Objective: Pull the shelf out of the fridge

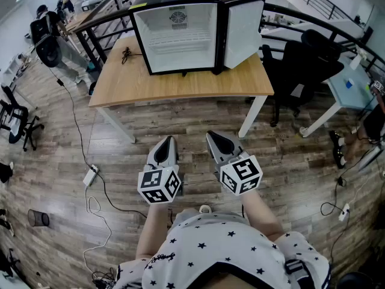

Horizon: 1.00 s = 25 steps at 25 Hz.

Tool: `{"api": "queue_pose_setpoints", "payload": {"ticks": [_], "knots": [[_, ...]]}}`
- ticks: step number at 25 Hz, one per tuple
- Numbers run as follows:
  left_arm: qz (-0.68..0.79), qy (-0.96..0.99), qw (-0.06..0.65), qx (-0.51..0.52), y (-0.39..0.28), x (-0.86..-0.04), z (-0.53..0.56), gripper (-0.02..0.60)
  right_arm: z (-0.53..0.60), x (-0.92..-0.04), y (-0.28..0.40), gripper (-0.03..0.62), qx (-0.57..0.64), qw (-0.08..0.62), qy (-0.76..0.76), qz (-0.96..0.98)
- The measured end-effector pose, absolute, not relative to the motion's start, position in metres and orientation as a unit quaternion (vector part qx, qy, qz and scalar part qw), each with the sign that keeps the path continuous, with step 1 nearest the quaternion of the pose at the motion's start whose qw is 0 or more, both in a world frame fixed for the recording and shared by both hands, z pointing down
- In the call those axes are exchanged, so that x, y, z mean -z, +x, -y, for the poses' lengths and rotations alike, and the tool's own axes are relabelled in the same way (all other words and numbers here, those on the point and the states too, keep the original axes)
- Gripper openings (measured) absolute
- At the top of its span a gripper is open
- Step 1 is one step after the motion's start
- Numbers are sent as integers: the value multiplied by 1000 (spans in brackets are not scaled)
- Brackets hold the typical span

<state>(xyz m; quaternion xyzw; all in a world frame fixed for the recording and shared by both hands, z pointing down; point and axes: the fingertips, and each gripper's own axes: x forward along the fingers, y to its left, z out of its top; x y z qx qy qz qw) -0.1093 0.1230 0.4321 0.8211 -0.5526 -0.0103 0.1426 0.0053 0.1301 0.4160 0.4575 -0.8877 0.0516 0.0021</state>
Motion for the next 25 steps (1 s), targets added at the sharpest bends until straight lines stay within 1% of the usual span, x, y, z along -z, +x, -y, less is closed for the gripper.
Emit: {"api": "queue_pose_setpoints", "payload": {"ticks": [10, 15, 25], "knots": [[544, 827, 140, 9, -90, -431, -130, 5, -136, -414, 23, 20, -68, -12, 460, 885], [544, 826, 146, 8, -92, -432, -124, 5, -131, -419, 23, 20, -105, -37, 448, 887], [542, 822, 173, 21, -97, -440, -98, 5, -104, -428, 24, 23, -126, -20, 448, 885]]}}
